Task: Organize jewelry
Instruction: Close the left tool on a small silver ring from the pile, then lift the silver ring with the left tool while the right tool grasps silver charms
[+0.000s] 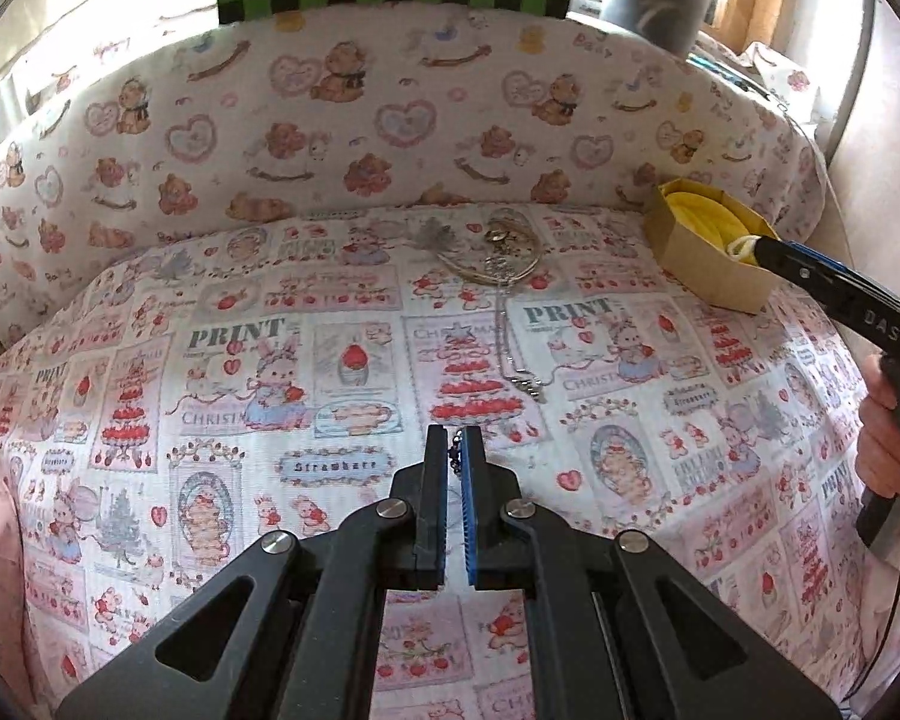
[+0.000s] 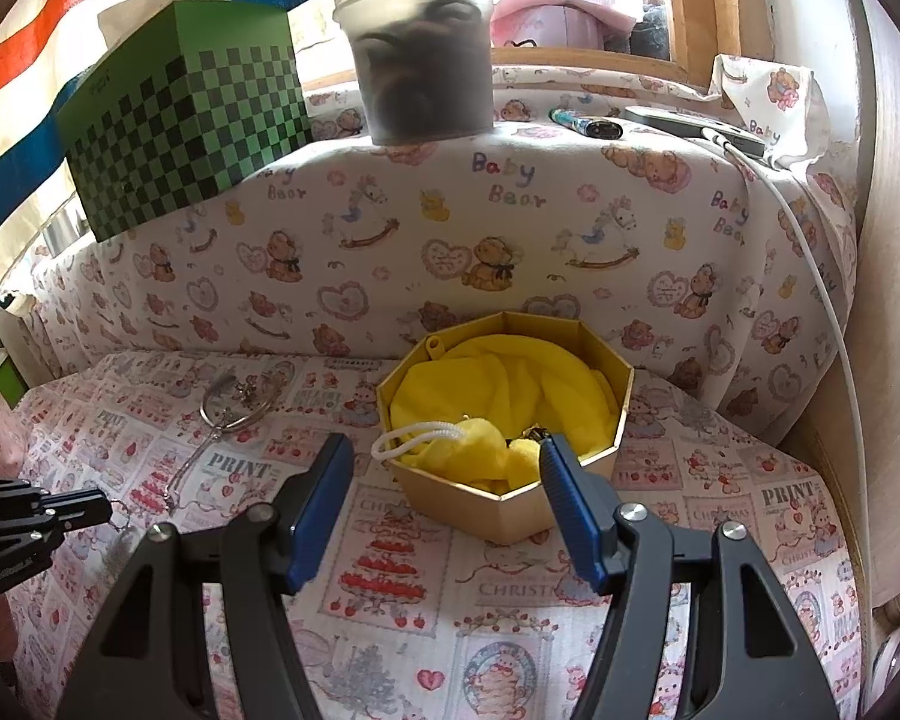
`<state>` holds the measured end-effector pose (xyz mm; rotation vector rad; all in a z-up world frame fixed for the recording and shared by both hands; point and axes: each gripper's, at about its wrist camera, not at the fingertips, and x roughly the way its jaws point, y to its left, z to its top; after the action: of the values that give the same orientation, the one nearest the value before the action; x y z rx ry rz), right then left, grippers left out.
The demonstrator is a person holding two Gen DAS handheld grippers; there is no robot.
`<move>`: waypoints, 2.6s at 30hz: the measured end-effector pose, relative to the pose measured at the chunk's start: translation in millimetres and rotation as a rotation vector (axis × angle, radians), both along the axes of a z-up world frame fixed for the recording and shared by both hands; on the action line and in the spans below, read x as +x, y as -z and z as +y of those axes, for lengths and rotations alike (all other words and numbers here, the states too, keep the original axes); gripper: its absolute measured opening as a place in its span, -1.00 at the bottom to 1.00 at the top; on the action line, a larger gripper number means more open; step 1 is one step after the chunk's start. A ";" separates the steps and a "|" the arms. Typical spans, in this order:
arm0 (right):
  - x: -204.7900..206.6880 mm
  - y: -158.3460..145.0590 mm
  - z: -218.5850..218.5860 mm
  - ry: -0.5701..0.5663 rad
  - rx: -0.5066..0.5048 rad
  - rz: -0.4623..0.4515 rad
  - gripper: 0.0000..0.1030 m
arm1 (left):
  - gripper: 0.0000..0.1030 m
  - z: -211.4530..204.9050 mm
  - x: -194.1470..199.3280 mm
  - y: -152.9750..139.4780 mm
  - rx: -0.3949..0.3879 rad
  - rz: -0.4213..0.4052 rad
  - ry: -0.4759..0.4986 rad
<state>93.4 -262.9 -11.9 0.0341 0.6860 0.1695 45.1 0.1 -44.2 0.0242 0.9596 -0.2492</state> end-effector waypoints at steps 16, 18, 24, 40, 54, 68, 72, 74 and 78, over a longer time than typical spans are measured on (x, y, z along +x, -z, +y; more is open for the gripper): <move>-0.3 0.7 0.2 0.003 -0.002 0.007 0.20 | -0.34 -12.6 -1.1 4.5 0.025 -0.014 0.048; 0.0 0.8 0.3 0.003 -0.001 0.008 0.20 | -0.33 -13.3 2.4 8.8 0.010 0.004 0.050; -0.9 -0.6 0.4 0.003 -0.003 0.001 0.20 | -0.64 -19.9 -0.7 12.1 0.064 -0.037 0.042; -4.0 -15.6 45.8 -0.084 0.006 0.025 0.20 | -0.64 13.0 22.7 -73.4 -0.028 -0.222 0.000; 75.5 -7.2 117.3 -0.231 0.090 0.230 -0.45 | -0.64 49.4 52.9 -22.2 -0.087 -0.112 -0.129; 109.6 31.0 152.7 -0.223 0.071 0.361 -0.58 | -0.64 77.7 69.3 -4.9 -0.110 -0.054 -0.210; 113.2 39.1 162.9 -0.214 0.049 0.370 -0.73 | -0.64 77.0 67.4 -6.3 -0.104 -0.060 -0.208; 112.2 38.5 161.1 -0.193 0.048 0.360 -0.73 | -0.64 78.5 67.5 -6.8 -0.099 -0.064 -0.206; 103.6 27.5 148.6 -0.196 0.083 0.333 -0.74 | -0.64 75.0 64.0 -11.4 -0.087 -0.079 -0.193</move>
<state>197.0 -114.4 -39.4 0.0754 1.0150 0.3862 109.1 75.1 -32.8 -0.1374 0.8654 -0.1106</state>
